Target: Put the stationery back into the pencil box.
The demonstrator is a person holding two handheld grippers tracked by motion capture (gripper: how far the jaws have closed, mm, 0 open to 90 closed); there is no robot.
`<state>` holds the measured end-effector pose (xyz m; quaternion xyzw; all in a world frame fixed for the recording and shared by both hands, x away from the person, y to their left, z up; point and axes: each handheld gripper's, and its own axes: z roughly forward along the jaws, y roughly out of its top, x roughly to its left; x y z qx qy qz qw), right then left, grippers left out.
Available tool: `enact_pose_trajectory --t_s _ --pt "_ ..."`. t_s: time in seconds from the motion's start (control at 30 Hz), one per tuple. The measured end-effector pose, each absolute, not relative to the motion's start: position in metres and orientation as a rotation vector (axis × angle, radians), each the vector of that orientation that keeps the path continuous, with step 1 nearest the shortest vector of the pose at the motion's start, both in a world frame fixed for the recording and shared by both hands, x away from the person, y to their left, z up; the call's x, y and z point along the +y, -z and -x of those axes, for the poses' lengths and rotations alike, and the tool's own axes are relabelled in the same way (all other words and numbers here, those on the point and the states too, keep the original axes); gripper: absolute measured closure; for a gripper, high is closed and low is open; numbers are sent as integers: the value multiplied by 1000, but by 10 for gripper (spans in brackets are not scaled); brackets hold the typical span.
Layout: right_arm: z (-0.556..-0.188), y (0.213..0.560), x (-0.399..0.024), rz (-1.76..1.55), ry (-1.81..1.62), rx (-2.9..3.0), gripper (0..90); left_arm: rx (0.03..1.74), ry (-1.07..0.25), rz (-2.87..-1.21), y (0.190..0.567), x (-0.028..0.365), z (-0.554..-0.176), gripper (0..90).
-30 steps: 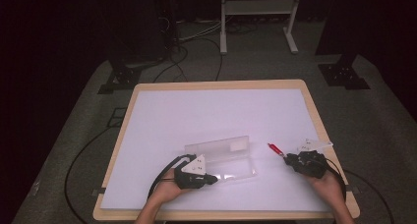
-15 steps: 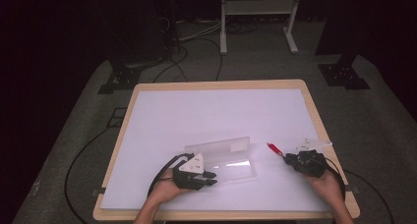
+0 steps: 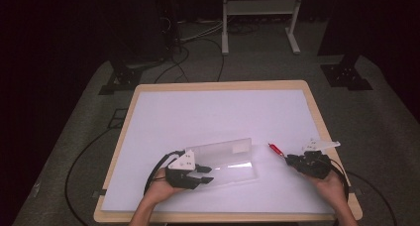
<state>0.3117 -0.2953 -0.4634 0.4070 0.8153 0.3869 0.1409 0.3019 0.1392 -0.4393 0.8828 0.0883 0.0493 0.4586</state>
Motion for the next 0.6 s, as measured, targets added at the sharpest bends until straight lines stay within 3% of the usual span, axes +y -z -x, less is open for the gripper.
enact_pose_trajectory --t_s 0.6 --pt "-305 458 -301 -1193 -1189 2356 787 306 -190 -2140 430 168 -303 596"
